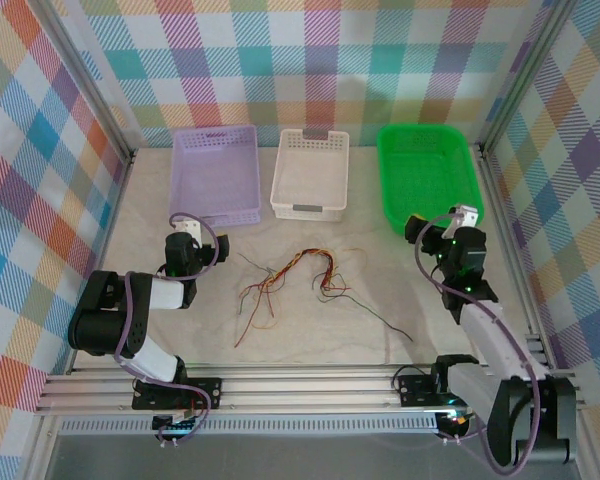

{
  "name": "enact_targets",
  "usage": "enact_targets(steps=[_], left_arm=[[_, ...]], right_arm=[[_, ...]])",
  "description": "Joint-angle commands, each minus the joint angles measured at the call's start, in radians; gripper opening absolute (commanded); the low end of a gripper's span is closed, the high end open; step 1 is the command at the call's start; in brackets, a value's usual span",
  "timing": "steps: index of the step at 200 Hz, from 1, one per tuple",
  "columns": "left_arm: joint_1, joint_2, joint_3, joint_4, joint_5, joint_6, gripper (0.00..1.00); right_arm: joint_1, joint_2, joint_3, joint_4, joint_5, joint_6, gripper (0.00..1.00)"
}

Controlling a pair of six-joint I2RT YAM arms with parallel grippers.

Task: Untangle the cables

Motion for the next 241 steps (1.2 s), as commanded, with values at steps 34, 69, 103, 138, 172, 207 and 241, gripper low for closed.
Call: enact_targets(steps=[34,69,103,138,172,207,241], left_arm=[[0.006,-0.001,0.008,0.016,0.009,0.010,1.00],[0.005,-0.002,0.008,0.015,0.009,0.010,1.00],[0.016,-0.002,0.010,0.013,0.025,0.004,1.00],[0.011,-0.022,0.012,-0.009,-0.006,-0.003,1.00],[-0.017,-0.153,0.009,-0.102,-0.098,-0.004,1.00],[-0.018,-0.326,0.030,-0.247,-0.132,-0.056,1.00],[-0.019,-0.511,0.096,-0.461,-0.090,-0.182,1.00]], right_arm=[[0.003,-0.225,0.016,-0.207,-0.158,0.292,1.00],[0.025,-0.240,0.139,-0.371,-0.267,0.287,1.00],[0.190,-0.212,0.227,-0.529,-0.191,0.192,1.00],[0.364,-0.164,0.271,-0.632,-0.070,0.158,1.00],[0.463,-0.116,0.269,-0.634,-0.025,0.166,1.00],[0.533,-0.060,0.279,-0.615,0.019,0.167,1.00],[0.569,0.031,0.322,-0.627,0.039,0.174,1.00]])
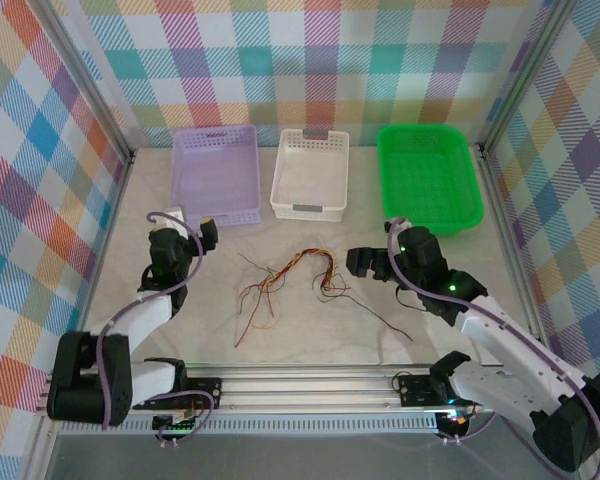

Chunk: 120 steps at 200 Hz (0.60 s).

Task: Untangle the cables

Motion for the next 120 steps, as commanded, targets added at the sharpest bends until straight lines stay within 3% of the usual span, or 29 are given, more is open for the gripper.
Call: enact_targets(steps=[1,31,53,71,90,109,120], left_arm=[[-0.005,-0.111,0.073,-0.191,0.020,-0.106,1.00],[-0.008,-0.258,0.151,-0.396,0.062,-0.256,1.00],[-0.007,-0.329,0.255,-0.665,-0.056,-0.428,1.00],[-0.008,-0.353,0.342,-0.774,0.063,-0.339,1.00],[-0.008,-0.367,0.421,-0.912,0.167,-0.410,1.00],[-0.010,-0.385,0.462,-1.075,0.124,-0.554,1.00],[-0.010,-0.401,0.467,-1.107,0.152,-0.517,1.00]], right_arm=[[0.023,0.044,0.054,-0.011,0.037,-0.008,1.00],[0.054,0.104,0.072,0.000,0.050,-0.009,1.00],[0.079,0.142,0.078,0.014,0.057,-0.005,1.00],[0.104,0.171,0.078,0.035,0.057,-0.003,1.00],[0.124,0.208,0.085,0.037,0.071,-0.003,1.00],[0.137,0.238,0.087,0.032,0.080,0.000,1.00],[0.146,0.253,0.094,0.031,0.080,-0.001,1.00]])
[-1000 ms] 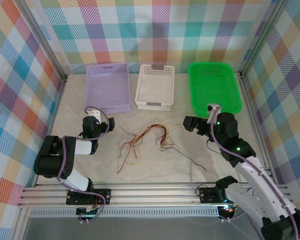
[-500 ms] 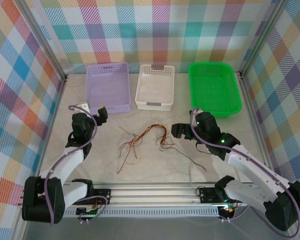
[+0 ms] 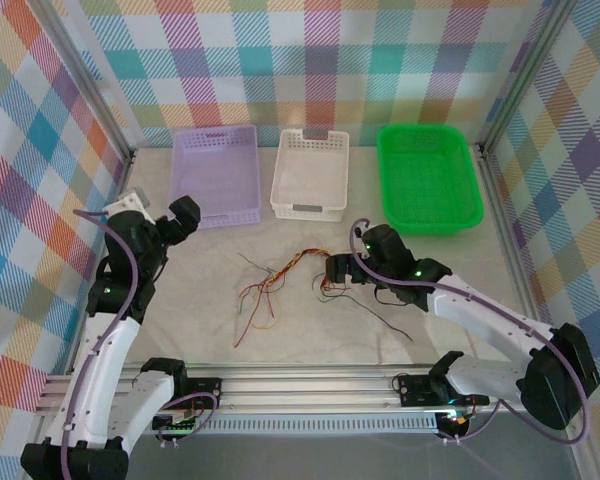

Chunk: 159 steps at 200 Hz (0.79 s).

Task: Untangle the cables

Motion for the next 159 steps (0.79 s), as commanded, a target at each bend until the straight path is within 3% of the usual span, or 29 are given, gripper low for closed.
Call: enact_targets(steps=[1,36,64,98,159], left_arm=[[-0.006,-0.031,0.031,-0.247,0.052,-0.084,1.00],[-0.009,-0.068,-0.006,-0.317,0.078,-0.047,1.00],[-0.034,-0.065,0.007,-0.372,-0.027,-0.029,1.00],[-0.075,-0.057,-0.002,-0.366,-0.013,-0.006,1.00],[-0.114,0.039,0.034,-0.424,-0.014,0.026,0.99]], right_arm=[[0.018,0.027,0.041,0.013,0.024,-0.001,1.00],[0.040,0.071,0.081,-0.014,0.042,-0.003,1.00],[0.077,0.156,0.137,-0.032,0.063,-0.012,0.99],[0.130,0.267,0.213,-0.093,0.143,-0.032,0.99],[0.131,0.409,0.242,-0.179,0.260,0.005,0.98]])
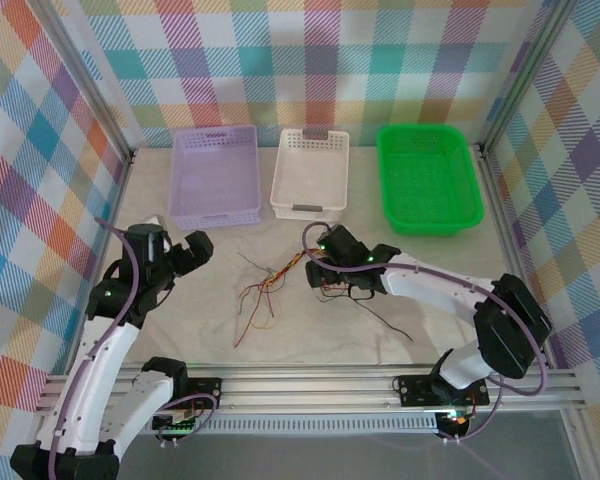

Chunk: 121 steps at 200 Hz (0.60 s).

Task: Untangle the cables

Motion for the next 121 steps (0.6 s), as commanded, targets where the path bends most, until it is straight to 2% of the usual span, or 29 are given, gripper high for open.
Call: enact_targets(steps=[1,43,73,104,121], left_arm=[[-0.016,0.037,0.026,-0.056,-0.014,0.029,0.99],[-0.028,0.071,0.038,-0.071,-0.004,0.037,0.98],[-0.034,0.070,0.036,-0.068,-0.005,0.040,0.97],[-0.038,0.080,0.038,-0.068,0.007,0.044,0.97],[-0.041,0.083,0.038,-0.069,0.012,0.046,0.97]], right_arm=[[0.000,0.070,0.043,-0.072,0.065,0.017,0.98],[0.000,0.201,0.102,-0.100,0.048,0.031,0.92],[-0.010,0.257,0.113,-0.093,0.032,0.038,0.79],[-0.041,0.287,0.102,-0.061,-0.023,0.042,0.74],[-0.051,0.292,0.101,-0.051,-0.044,0.040,0.61]])
